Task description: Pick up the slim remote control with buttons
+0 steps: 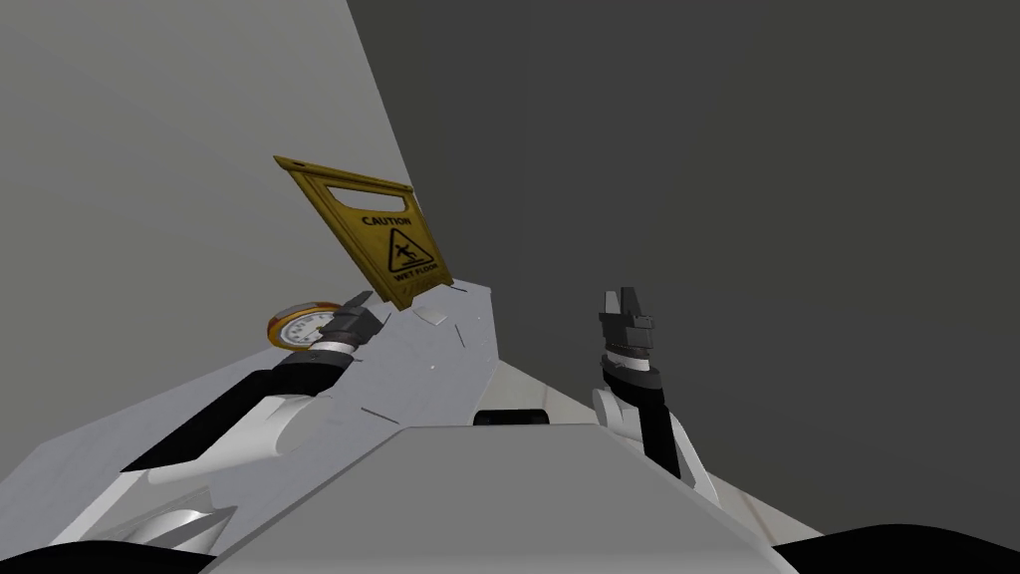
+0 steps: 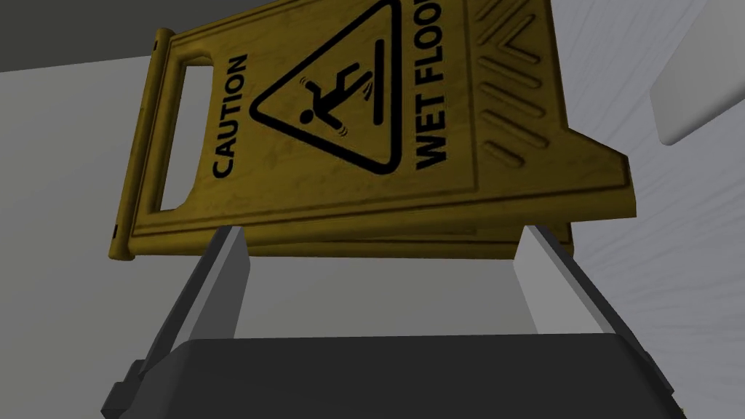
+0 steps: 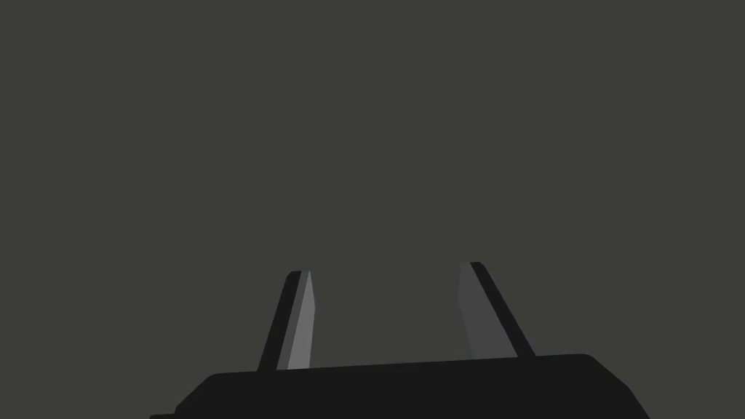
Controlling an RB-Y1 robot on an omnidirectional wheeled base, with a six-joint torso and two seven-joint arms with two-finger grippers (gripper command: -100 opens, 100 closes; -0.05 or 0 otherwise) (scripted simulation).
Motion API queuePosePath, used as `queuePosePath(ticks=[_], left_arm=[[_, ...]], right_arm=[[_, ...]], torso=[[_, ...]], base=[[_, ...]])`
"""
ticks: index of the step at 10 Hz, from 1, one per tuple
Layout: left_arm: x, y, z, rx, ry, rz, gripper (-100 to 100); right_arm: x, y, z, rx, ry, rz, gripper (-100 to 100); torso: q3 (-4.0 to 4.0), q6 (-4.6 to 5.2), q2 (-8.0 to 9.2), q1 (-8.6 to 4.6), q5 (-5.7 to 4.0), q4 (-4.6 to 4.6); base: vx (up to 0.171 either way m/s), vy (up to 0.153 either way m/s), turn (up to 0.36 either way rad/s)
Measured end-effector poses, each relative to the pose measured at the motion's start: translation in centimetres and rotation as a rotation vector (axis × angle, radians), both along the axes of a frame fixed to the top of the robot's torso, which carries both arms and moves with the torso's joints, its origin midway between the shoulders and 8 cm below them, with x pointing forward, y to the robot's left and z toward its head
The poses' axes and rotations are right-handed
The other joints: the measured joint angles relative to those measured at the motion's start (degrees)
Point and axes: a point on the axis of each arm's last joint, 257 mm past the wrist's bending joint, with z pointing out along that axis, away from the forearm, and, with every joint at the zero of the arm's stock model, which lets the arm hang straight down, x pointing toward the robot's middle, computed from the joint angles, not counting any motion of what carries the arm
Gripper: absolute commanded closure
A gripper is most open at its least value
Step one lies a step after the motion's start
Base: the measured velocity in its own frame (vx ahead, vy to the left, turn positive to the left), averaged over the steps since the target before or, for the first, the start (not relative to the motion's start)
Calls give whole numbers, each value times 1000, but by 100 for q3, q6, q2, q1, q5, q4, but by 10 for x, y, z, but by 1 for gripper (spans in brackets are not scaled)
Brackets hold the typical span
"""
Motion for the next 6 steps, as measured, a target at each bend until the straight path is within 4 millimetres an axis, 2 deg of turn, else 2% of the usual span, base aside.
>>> queuePosePath(ticks=[5,6], left_arm=[[0,16,-10,-12,112,2,-100],[-1,16,-15,-18,135,5,-100]], right_arm=[[0,0,0,0,0,0,0],[0,0,0,0,0,0,0]], torso=[[-1,0,-2,2,0,-1],[-1,-1,-2,-1,0,-1]], base=[[1,21,-53],[4,18,-163]])
